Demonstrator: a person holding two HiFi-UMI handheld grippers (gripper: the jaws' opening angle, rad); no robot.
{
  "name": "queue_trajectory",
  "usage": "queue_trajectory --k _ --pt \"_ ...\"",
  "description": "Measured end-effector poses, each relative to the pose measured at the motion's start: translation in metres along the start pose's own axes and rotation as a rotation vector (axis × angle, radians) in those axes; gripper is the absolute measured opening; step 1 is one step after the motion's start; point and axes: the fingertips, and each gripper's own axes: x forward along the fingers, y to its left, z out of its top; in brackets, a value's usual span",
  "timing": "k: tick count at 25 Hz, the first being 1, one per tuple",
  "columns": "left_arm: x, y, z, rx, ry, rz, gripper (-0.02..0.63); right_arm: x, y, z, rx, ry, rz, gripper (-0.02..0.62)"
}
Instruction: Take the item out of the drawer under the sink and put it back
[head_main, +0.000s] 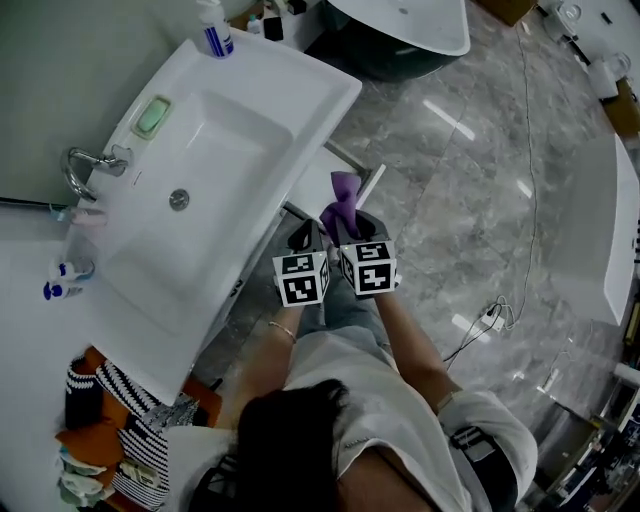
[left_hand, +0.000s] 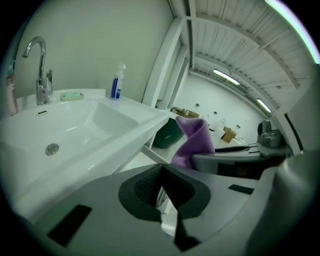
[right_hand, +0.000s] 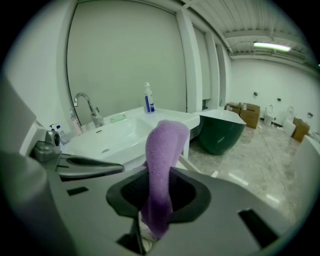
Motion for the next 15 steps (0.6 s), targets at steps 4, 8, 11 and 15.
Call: queue_trajectory --k 4,8,11,15 --pt "0.033 0.002 -0.011 -0.069 0.042 0.054 0.003 0.032 -0.015 -0.001 -0.024 0.046 0.054 0.094" --pt "0.07 0.013 -0.015 -0.129 0.067 0.107 0.003 0.073 -0.035 -0.008 -0.025 0.102 0.078 0.094" --pt "0.087 0.023 -0.02 -0.181 0.083 0.154 0.003 0.102 -0.048 -0.015 -0.046 0.136 0.095 0.094" --pt "0.114 0.034 -0.027 -0.202 0.127 0.184 0.003 0.135 -0.06 -0.018 -0.066 0.197 0.124 0.094"
